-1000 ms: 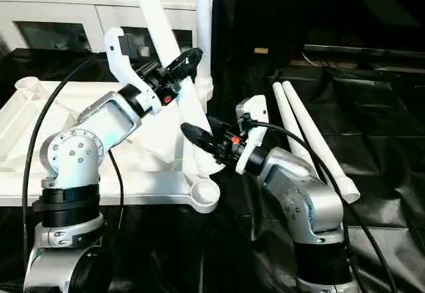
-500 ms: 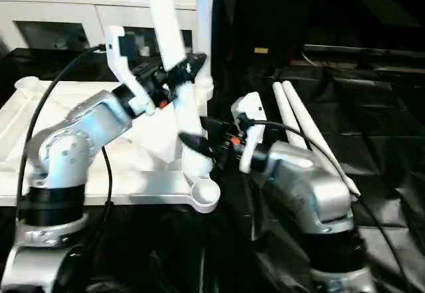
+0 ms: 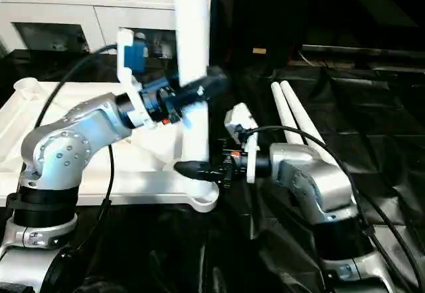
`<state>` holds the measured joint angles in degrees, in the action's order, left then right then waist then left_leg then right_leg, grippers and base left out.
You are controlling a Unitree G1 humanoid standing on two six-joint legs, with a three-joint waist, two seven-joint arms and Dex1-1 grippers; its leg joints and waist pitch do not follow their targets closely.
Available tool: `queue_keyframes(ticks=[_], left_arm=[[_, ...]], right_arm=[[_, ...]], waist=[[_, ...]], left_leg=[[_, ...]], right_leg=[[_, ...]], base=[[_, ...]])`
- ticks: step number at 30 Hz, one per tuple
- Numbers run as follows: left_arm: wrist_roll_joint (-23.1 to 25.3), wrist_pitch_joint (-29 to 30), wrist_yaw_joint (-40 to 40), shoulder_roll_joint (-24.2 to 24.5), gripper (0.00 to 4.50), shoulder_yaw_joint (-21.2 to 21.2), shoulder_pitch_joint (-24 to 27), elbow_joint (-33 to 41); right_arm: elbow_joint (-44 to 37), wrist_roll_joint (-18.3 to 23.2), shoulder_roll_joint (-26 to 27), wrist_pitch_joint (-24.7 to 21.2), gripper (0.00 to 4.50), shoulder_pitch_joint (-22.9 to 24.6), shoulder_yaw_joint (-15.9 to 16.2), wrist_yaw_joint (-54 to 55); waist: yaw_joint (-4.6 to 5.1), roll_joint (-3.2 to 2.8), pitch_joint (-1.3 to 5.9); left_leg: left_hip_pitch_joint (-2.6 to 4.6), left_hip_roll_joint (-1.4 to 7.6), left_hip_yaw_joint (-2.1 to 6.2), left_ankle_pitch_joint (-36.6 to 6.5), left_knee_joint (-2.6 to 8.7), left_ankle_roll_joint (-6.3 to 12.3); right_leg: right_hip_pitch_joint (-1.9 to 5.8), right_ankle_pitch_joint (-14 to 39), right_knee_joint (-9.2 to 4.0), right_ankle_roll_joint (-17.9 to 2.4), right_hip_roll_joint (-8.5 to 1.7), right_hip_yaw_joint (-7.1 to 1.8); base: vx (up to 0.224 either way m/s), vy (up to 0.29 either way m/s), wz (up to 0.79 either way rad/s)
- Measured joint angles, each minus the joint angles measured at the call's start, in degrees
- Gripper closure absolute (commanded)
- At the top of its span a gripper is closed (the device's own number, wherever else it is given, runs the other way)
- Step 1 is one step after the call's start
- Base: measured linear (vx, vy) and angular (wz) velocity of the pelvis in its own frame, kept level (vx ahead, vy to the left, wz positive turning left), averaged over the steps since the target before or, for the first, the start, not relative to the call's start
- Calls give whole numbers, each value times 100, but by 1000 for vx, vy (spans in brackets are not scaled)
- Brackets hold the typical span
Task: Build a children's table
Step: Pick table leg
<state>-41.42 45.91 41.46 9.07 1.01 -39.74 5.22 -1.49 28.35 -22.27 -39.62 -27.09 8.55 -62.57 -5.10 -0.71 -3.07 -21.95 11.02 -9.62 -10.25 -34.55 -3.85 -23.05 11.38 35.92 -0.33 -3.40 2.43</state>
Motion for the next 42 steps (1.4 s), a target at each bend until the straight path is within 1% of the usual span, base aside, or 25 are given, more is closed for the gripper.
queue_keyframes(ticks=[4,10,11,14,17,18,20,21,25,26,29,31,34,36,38,40,42], left_arm=[[-1,13,177,118,266,-201,0,-1],[3,36,262,139,266,-236,0,-1],[5,37,276,141,266,-248,-1,-2],[12,37,278,161,267,-274,-1,-12],[15,37,279,176,267,-309,-2,-57],[18,37,279,177,267,-319,-2,-57],[32,37,283,177,267,-327,-1,-57],[35,38,286,178,267,-336,-1,-57],[56,38,304,200,267,-342,-1,-60],[56,38,308,202,267,-344,-1,-60],[58,36,307,223,267,-361,-2,-61],[69,36,265,211,197,-363,-4,-71],[57,44,196,137,189,-331,-7,-146],[55,27,193,137,161,-308,-7,-140],[57,-106,167,98,161,-280,27,-109],[46,-351,130,-24,149,-97,86,-72],[-43,-485,80,-57,149,107,111,-45]], right_arm=[[37,1,-110,-1,106,-76,94,-171],[81,4,-147,-1,106,-93,136,-242],[105,4,-148,-1,134,-108,151,-260],[157,12,-161,-1,146,-134,204,-305],[161,9,-177,-2,179,-134,253,-317],[161,9,-190,-3,179,-135,273,-353],[161,9,-215,-3,202,-135,296,-394],[161,9,-221,-3,202,-135,305,-401],[161,8,-221,-3,233,-135,329,-413],[161,7,-221,-3,252,-135,330,-412],[162,2,-218,-3,258,-135,339,-400],[166,-3,-211,-3,259,-134,339,-369],[174,-135,-175,35,259,-133,339,-156],[173,-171,-120,97,260,-130,336,-73],[172,-171,-28,135,260,-118,310,47],[172,-171,92,166,260,-51,287,220],[185,-173,218,223,260,-9,215,409]], waist=[[-4,0,0],[-1,0,0],[1,0,0],[2,0,0],[0,1,0],[-1,1,0],[-2,1,0],[-4,1,0],[-2,1,0],[-2,1,0],[-2,1,0],[-1,1,0],[-3,5,-1],[-3,5,-1],[-1,5,-1],[2,5,-1],[5,5,-1]], left_leg=[[-1,0,0,0,-1,1],[0,0,0,1,-1,1],[0,0,0,1,-2,1],[1,0,0,1,-3,1],[0,0,-1,1,-3,2],[0,0,0,1,-4,2],[0,0,-1,1,-4,2],[0,0,-1,2,-4,2],[0,0,-1,2,-6,4],[0,0,-1,3,-6,4],[0,0,-1,3,-7,4],[0,0,-1,3,-8,5],[-1,0,-2,6,-11,9],[-1,0,-2,6,-11,9],[-1,0,-2,6,-11,9],[-1,1,-1,6,-11,9],[-1,1,-1,7,-11,8]], right_leg=[[1,0,0,0,0,0],[1,0,3,-1,0,0],[1,0,3,-1,0,0],[1,-1,4,-1,0,0],[1,-1,5,-1,0,0],[1,-1,4,-1,-1,0],[1,-1,5,-1,-1,0],[1,-1,5,-1,-1,1],[1,-1,6,-1,-1,0],[1,-1,6,-2,-1,0],[1,-2,7,-2,-1,0],[1,-2,8,-2,-1,0],[1,-3,10,-2,-1,0],[1,-3,10,-2,-1,0],[1,-3,10,-2,-1,0],[1,-3,10,-2,-1,0],[0,-4,12,-2,-1,1]], base=[[0,0,0],[0,0,0],[0,0,0],[0,0,0],[0,0,0],[0,0,0],[0,0,0],[0,0,0],[0,0,0],[0,0,0],[0,0,0],[0,0,0],[0,0,0],[0,0,0],[0,0,0],[0,0,0],[0,0,0]])
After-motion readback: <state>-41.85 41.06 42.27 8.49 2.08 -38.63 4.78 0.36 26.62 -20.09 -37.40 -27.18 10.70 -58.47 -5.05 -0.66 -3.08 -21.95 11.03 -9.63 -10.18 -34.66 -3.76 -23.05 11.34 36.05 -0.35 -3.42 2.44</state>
